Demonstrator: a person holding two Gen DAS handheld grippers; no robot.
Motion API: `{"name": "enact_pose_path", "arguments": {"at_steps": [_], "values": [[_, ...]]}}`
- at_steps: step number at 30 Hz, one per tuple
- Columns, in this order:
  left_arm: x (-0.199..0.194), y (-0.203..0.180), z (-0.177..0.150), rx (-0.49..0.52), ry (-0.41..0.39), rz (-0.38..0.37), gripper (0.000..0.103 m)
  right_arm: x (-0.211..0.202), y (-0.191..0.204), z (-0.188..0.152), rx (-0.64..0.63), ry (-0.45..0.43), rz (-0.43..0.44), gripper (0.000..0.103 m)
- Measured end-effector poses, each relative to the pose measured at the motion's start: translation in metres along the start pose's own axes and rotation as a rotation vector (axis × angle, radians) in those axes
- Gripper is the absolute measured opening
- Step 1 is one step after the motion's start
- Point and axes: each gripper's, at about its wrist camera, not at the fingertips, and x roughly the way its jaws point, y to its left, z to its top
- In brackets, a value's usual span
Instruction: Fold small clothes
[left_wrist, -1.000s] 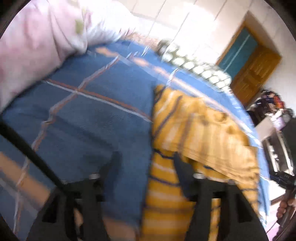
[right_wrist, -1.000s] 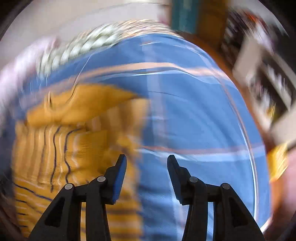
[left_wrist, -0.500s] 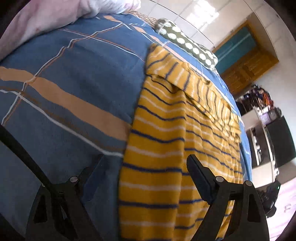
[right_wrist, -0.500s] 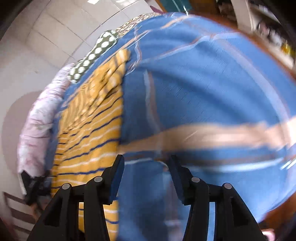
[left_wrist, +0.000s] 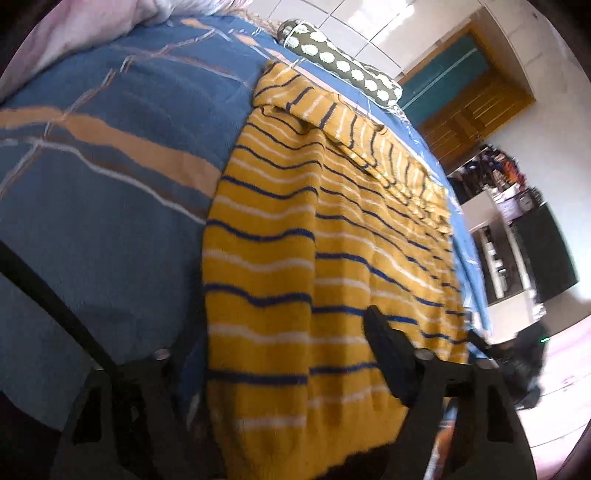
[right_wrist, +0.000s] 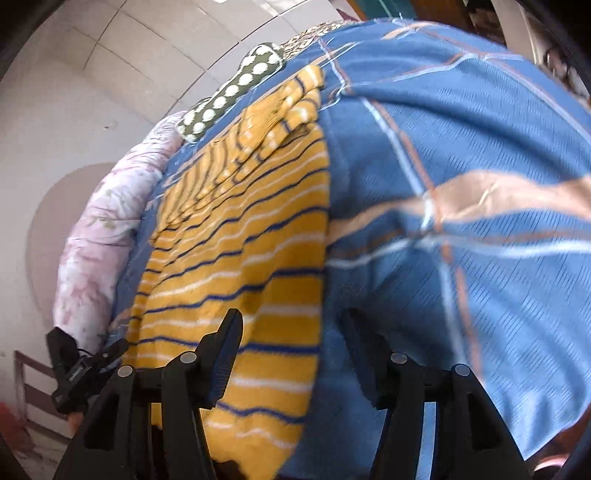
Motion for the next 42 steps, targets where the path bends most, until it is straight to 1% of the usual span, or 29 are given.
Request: {"name": "enact_pose_path", "arguments": {"at_steps": [1,3,5,7,10,14,18,22,24,27,28,29,30,31,32,33,35,38,40,42], "values": [[-0.005,0.007,-0.001,-0.031,0.01,-0.036,0.065,0.002,0.001,-0.004,0.004,0.001,0.012,0.061],[-0.007,0.016,-0.002,-0.08,0.017,-0.081,0.061,0.003,0.004,-0.011,-0.008,-0.014,0.014,0.061],[-0.008,0.027,-0.001,-0.145,0.024,-0.144,0.061,0.004,0.005,-0.013,-0.011,-0.023,0.019,0.061],[-0.011,0.034,-0.004,-0.173,0.03,-0.183,0.061,0.004,0.006,-0.014,-0.003,-0.015,0.038,0.062],[-0.008,0.027,-0.005,-0.146,0.048,-0.193,0.061,0.008,0.008,-0.017,0.011,0.006,0.083,0.062],[-0.005,0.018,-0.017,-0.122,0.074,-0.216,0.061,0.014,0.014,-0.027,0.017,0.031,0.13,0.062],[-0.009,0.013,-0.029,-0.099,0.065,-0.213,0.061,0.015,0.022,-0.037,-0.016,0.045,0.135,0.062],[-0.011,0.007,-0.04,-0.079,0.075,-0.22,0.061,0.014,0.023,-0.046,-0.018,0.056,0.158,0.058],[-0.011,0.004,-0.042,-0.07,0.077,-0.218,0.061,0.016,0.023,-0.05,-0.018,0.062,0.167,0.052],[-0.008,0.001,-0.044,-0.062,0.071,-0.197,0.06,0.017,0.023,-0.053,-0.026,0.065,0.171,0.05],[-0.007,-0.001,-0.043,-0.06,0.067,-0.186,0.055,0.018,0.025,-0.055,-0.031,0.065,0.164,0.049],[-0.008,-0.003,-0.042,-0.05,0.058,-0.137,0.029,0.019,0.027,-0.056,-0.038,0.063,0.151,0.044],[-0.008,-0.005,-0.041,-0.038,0.055,-0.082,0.008,0.02,0.029,-0.058,-0.051,0.06,0.128,0.034],[-0.01,-0.003,-0.038,-0.03,0.05,-0.034,0.008,0.023,0.033,-0.06,-0.066,0.061,0.099,0.028],[-0.018,0.0,-0.035,-0.045,0.024,-0.027,0.008,0.023,0.035,-0.06,-0.075,0.06,0.069,0.018],[-0.024,0.001,-0.032,-0.053,0.007,-0.033,0.008,0.023,0.036,-0.059,-0.072,0.061,0.058,0.013],[-0.044,-0.003,-0.027,-0.04,-0.033,-0.041,0.008,0.016,0.038,-0.056,-0.069,0.056,0.071,0.011],[-0.072,-0.017,-0.03,0.0,-0.067,-0.065,0.007,-0.001,0.046,-0.056,-0.095,0.045,0.098,0.01],[-0.089,-0.028,-0.038,0.035,-0.082,-0.076,0.008,-0.02,0.052,-0.06,-0.122,0.043,0.128,0.009],[-0.103,-0.035,-0.05,0.059,-0.092,-0.107,0.007,-0.037,0.055,-0.067,-0.149,0.048,0.146,0.009]]}}
